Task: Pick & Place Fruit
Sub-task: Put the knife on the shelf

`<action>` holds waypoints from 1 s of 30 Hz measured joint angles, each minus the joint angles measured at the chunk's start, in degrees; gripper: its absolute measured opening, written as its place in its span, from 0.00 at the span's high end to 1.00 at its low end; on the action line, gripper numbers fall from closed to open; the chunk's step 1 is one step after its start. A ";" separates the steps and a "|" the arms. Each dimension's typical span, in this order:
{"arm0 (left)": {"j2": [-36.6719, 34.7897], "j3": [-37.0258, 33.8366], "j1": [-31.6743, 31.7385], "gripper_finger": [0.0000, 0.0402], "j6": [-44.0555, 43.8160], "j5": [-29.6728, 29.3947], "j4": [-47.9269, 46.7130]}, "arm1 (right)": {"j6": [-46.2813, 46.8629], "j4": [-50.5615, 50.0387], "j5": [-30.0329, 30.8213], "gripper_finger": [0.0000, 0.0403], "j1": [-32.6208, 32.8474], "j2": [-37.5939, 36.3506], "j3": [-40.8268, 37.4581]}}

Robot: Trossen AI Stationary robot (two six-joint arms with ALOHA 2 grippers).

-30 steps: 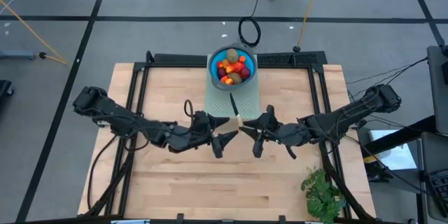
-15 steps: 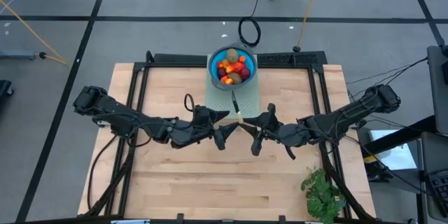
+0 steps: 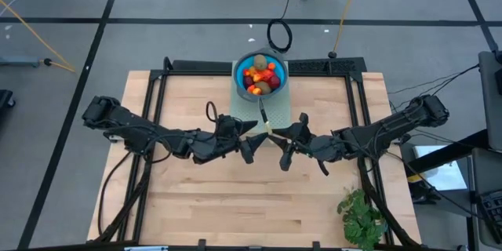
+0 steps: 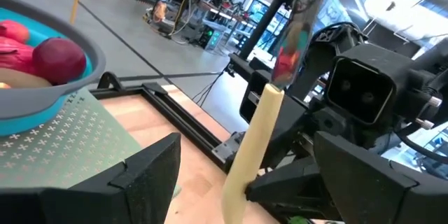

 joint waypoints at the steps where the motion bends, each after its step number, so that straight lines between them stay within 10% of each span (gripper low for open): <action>1: 0.00 0.00 0.10 0.19 -0.01 -0.01 0.00 | 0.00 0.05 0.01 0.83 -0.01 0.00 0.00; 30: 4.12 4.92 3.36 0.19 -0.25 1.49 -3.23 | -0.66 1.62 -0.06 0.83 -0.81 0.00 0.00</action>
